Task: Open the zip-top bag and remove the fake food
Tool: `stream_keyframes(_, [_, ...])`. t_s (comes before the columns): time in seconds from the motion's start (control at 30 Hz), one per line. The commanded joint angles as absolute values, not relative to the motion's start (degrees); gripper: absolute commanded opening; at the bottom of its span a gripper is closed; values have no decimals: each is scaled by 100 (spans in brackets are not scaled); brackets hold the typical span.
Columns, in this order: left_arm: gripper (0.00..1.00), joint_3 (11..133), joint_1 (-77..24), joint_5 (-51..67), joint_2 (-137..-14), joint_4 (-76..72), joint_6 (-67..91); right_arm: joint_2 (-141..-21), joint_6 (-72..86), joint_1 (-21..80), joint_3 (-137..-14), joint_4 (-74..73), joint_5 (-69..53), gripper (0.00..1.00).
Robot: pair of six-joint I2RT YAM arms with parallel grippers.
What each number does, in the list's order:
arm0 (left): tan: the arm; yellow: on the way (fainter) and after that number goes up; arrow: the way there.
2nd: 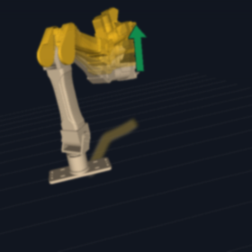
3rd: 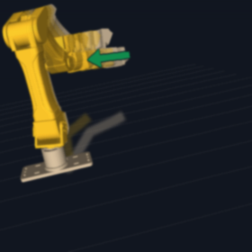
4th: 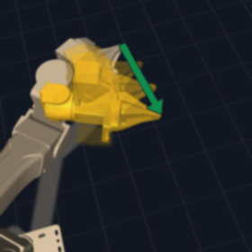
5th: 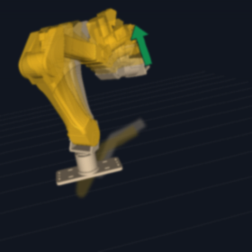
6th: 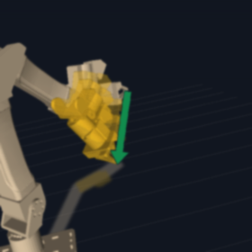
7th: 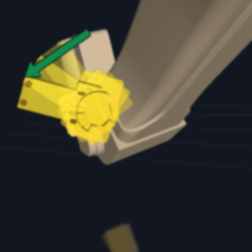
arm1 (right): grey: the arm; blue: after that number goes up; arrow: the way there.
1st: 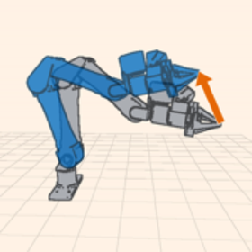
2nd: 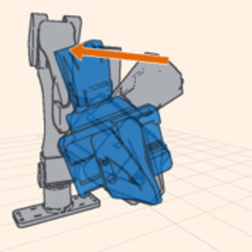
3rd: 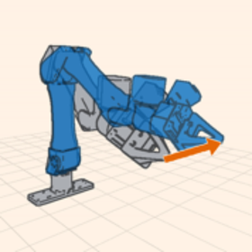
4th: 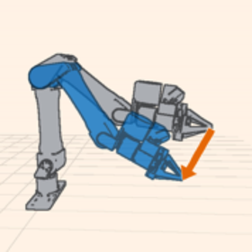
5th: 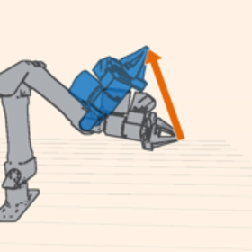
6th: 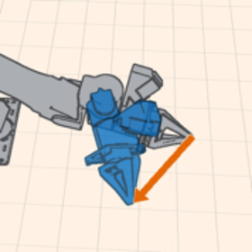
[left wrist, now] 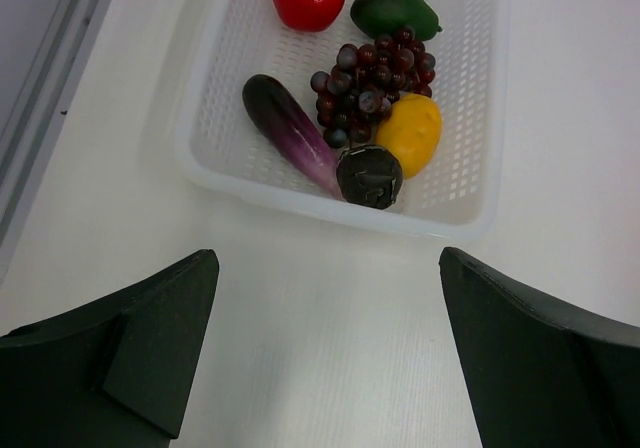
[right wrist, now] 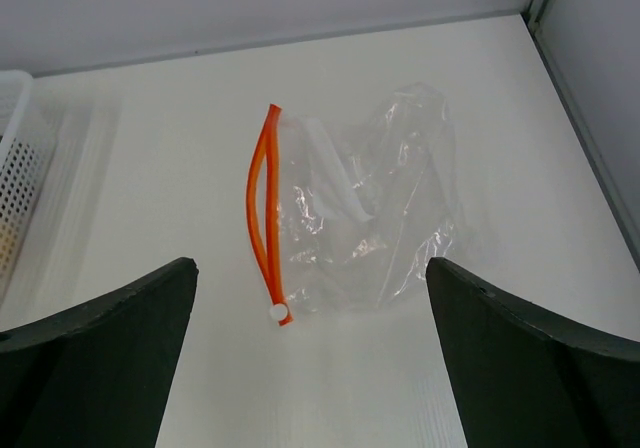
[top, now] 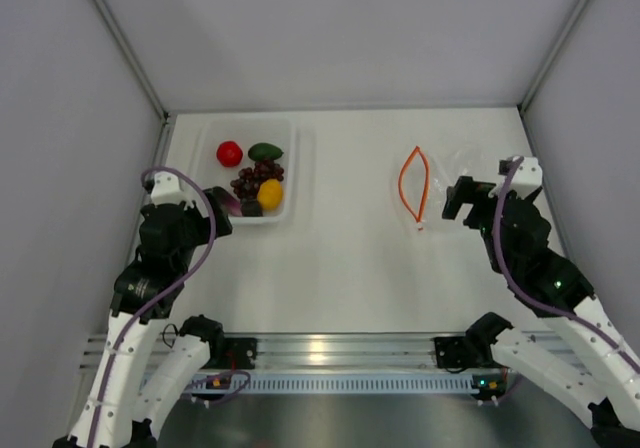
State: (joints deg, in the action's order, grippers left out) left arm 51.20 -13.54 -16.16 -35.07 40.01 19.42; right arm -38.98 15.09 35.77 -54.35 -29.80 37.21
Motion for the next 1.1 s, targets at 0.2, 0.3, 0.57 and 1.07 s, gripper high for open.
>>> stream_keyframes(0.2, [98, 4896, -1345, -1345, -3244, 3621, 1802, -2602, 1239, 3647, -4869, -3506, 3199, 99])
stream_keyframes(0.3, [98, 4816, -1345, -1371, -3138, 3604, 1846, -2479, 1318, 3647, -4756, -3665, 3269, 99])
stream_keyframes(0.57, [98, 4772, -1345, -1274, -2971, 3577, 1863, -2276, 1380, 3647, -4518, -3709, 3226, 99])
stream_keyframes(1.07, [98, 4746, -1345, -1283, -2944, 3560, 1881, -2513, 1494, 3647, -4500, -3516, 3226, 99])
